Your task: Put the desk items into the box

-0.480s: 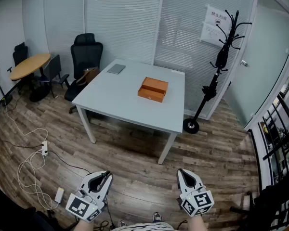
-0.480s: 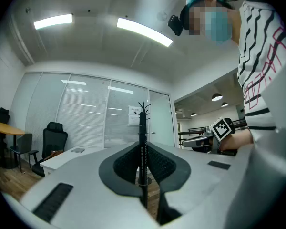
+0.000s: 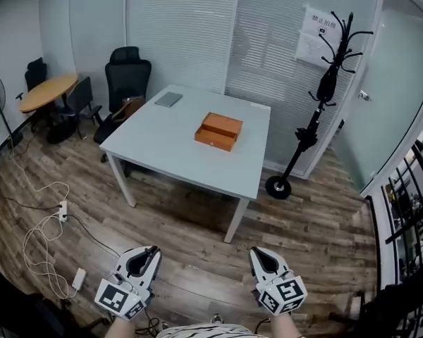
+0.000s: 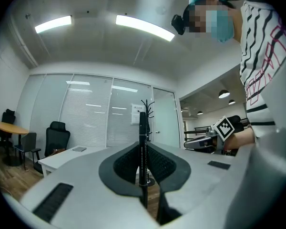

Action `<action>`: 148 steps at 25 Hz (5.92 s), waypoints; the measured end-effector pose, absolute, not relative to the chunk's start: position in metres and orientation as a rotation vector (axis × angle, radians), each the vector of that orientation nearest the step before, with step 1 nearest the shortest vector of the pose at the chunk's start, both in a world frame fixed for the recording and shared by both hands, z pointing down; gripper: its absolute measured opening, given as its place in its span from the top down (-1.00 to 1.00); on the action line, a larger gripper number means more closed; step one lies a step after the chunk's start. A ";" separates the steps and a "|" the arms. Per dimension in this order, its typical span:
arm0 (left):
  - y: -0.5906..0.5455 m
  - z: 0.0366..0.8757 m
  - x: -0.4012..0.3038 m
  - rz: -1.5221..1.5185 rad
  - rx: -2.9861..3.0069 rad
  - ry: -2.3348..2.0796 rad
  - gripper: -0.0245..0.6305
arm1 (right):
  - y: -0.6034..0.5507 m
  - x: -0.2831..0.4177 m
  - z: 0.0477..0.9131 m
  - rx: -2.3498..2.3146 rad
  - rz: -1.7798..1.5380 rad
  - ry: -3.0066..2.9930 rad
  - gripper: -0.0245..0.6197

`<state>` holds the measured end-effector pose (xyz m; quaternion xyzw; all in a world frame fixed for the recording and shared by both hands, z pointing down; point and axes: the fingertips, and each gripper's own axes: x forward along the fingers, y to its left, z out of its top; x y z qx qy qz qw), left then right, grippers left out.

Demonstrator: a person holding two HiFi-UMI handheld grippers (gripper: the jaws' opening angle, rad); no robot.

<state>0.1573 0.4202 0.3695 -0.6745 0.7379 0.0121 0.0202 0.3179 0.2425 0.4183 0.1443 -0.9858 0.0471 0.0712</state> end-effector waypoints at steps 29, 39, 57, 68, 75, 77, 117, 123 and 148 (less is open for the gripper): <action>0.238 0.392 -0.033 0.033 -2.248 2.230 0.78 | 0.103 0.108 0.432 0.456 0.195 -2.954 0.84; 0.200 0.408 -0.094 0.078 -2.335 2.177 0.78 | 0.076 0.050 0.442 0.549 0.214 -2.915 0.84; 0.022 0.423 -0.144 -0.009 -2.326 2.182 0.78 | -0.091 -0.008 0.453 0.499 0.222 -2.942 0.84; -0.064 0.429 -0.172 -0.109 -2.309 2.167 0.78 | -0.153 -0.023 0.471 0.461 0.260 -2.921 0.84; -0.117 0.442 -0.213 -0.168 -2.377 2.102 0.78 | -0.178 -0.044 0.477 0.576 0.270 -2.891 0.84; -0.133 0.444 -0.220 -0.197 -2.413 2.063 0.78 | -0.184 -0.047 0.477 0.618 0.279 -2.876 0.84; -0.312 0.656 -0.241 -1.321 -2.731 1.312 0.78 | -0.223 -0.068 0.529 1.045 0.434 -2.638 0.84; -0.316 0.681 -0.238 -1.523 -2.691 1.199 0.78 | -0.223 -0.062 0.539 1.036 0.443 -2.610 0.84; -0.319 0.716 -0.229 -1.780 -2.639 0.999 0.78 | -0.227 -0.051 0.545 1.057 0.458 -2.578 0.84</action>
